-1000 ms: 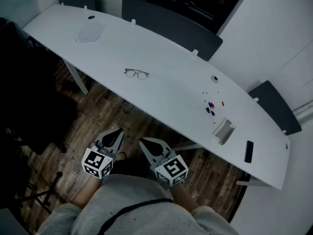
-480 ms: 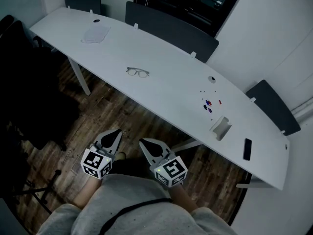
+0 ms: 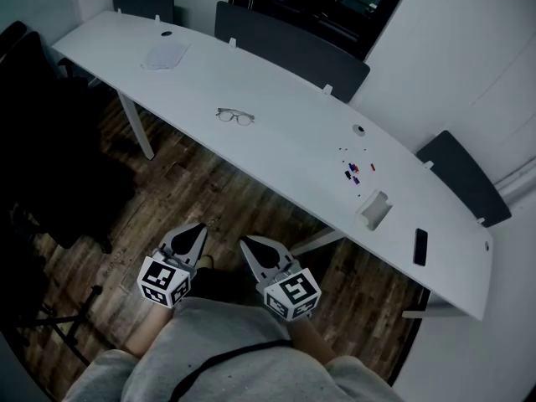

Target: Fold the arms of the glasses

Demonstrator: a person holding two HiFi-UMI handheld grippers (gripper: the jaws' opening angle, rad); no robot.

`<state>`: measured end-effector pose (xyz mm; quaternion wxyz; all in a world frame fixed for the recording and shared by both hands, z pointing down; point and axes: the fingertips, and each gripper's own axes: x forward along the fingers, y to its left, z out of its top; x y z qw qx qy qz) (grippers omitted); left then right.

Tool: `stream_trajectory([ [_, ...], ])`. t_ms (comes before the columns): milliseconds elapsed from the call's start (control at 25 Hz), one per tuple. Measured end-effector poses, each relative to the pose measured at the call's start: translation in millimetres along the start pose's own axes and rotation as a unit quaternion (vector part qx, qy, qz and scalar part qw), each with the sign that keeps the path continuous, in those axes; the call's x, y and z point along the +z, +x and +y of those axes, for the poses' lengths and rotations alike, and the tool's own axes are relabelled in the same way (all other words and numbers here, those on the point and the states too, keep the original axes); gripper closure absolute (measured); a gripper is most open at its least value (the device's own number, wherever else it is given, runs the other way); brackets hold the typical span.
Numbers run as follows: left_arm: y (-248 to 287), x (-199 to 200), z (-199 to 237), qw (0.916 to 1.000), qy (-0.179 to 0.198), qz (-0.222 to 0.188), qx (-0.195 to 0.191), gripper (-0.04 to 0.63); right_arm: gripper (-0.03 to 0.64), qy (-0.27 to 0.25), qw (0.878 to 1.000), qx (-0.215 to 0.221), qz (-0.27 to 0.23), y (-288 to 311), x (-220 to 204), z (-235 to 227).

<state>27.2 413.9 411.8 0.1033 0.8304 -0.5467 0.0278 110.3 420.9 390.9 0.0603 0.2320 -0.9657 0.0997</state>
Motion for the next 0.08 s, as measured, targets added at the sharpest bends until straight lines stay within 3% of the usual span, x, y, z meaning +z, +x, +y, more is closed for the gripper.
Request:
stream_trajectory([
  [80, -4.5, -4.0, -2.9, 1.0000, -0.001, 0.002, -0.001, 0.580, 0.598, 0.003, 1.000, -0.003, 0.000, -2.9, -3.3, 3.8],
])
